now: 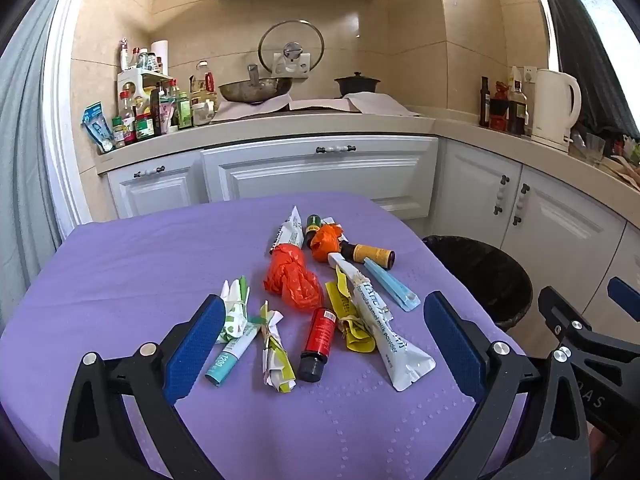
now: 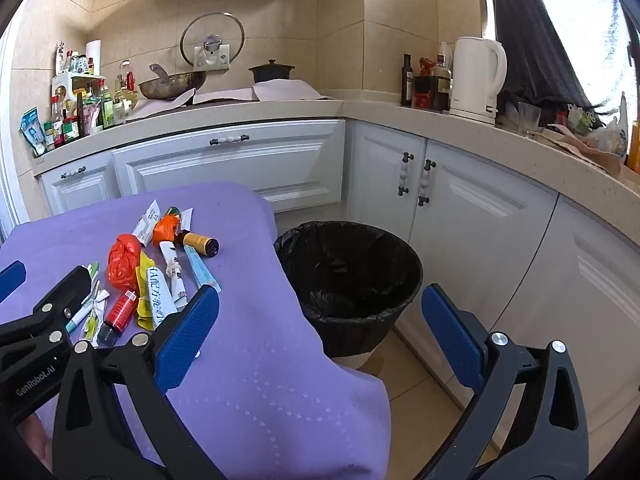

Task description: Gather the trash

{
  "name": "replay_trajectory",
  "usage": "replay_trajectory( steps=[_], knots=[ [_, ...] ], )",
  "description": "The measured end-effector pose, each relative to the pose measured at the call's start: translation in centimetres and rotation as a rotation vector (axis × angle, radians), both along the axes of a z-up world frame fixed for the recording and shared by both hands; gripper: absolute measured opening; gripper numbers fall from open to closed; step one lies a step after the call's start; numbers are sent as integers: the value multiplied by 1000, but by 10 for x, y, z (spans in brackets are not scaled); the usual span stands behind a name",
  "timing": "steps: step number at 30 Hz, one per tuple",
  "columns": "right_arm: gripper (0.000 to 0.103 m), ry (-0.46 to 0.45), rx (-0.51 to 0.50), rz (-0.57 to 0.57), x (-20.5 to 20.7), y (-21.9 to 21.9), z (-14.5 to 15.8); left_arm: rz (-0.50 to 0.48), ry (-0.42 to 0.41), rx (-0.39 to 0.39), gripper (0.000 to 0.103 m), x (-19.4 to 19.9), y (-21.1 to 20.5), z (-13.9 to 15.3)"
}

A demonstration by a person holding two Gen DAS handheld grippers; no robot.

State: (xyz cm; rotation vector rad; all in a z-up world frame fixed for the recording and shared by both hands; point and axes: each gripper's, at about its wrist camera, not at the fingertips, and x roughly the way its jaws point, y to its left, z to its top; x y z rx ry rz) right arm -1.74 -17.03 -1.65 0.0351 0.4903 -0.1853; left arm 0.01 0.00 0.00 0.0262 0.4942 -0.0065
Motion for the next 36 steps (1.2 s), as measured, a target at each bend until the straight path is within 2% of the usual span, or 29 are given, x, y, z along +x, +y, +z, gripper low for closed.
replay_trajectory(
  steps=[17, 36],
  knots=[
    [99, 7, -6, -2, 5, -1, -1, -3, 6, -4, 97, 2, 8, 6],
    [99, 9, -8, -9, 15, -9, -1, 16, 19, 4, 97, 7, 1, -3]
  ],
)
